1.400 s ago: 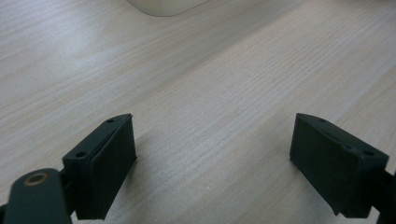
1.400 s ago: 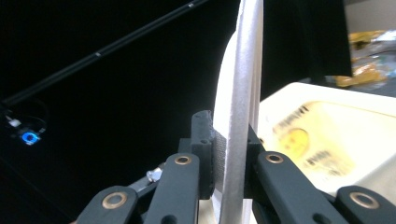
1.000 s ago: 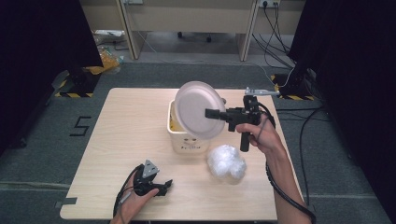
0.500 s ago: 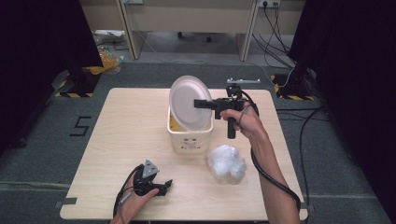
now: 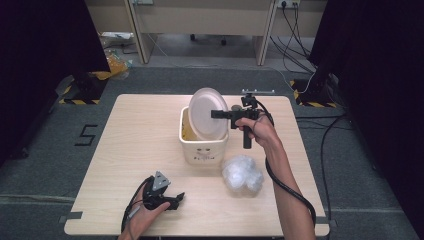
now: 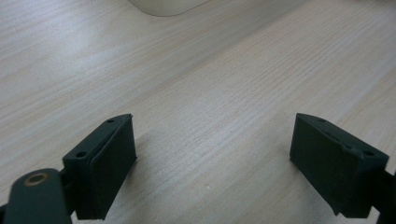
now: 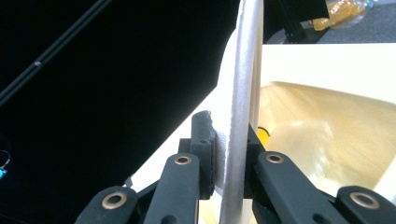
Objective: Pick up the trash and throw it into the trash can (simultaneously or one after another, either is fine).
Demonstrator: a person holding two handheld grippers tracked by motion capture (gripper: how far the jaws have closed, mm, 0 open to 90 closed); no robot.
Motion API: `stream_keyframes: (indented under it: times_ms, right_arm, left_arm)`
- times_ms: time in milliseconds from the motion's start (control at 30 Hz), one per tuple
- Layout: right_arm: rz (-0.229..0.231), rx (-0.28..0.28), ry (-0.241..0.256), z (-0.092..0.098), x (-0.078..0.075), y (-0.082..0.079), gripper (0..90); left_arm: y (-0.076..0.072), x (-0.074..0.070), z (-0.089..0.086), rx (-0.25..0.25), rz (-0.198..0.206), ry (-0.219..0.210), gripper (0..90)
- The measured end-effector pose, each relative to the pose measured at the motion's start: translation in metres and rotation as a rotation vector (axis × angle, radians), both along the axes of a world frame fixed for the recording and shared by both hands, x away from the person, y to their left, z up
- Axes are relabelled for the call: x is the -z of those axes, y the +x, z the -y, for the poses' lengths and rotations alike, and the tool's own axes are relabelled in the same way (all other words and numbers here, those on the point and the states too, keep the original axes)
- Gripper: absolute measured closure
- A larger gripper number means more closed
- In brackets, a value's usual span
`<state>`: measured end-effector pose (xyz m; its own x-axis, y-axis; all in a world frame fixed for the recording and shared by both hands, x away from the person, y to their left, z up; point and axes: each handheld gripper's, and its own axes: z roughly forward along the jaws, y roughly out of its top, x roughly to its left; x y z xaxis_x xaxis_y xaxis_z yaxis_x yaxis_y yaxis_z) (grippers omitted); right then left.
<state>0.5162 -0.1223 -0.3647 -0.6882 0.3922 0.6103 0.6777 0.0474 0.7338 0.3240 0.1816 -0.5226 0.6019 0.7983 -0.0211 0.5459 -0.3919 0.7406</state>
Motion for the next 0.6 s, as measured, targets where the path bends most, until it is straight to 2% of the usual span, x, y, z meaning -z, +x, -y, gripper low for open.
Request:
stream_keyframes:
  times_ms: [100,167,333,467,600]
  right_arm:
    - [-0.01,-0.007,0.0,-0.002,0.006,0.004,82.3]
    - [-0.018,-0.014,-0.018,-0.004,0.01,0.005,81.8]
    - [-0.027,0.015,-0.056,-0.003,0.015,0.009,73.8]
    - [-0.013,0.055,-0.07,0.006,0.011,0.008,69.9]
    - [0.022,0.086,-0.091,0.021,0.005,0.003,66.0]
  left_arm:
    - [0.0,0.0,0.0,0.001,0.0,0.001,13.5]
    - [0.0,0.0,0.0,0.0,-0.001,0.001,13.5]
    - [0.0,0.0,0.0,0.0,0.0,0.001,13.5]
    - [0.0,0.0,0.0,0.0,0.001,0.003,13.5]
    - [0.0,0.0,-0.001,0.001,-0.001,0.003,13.5]
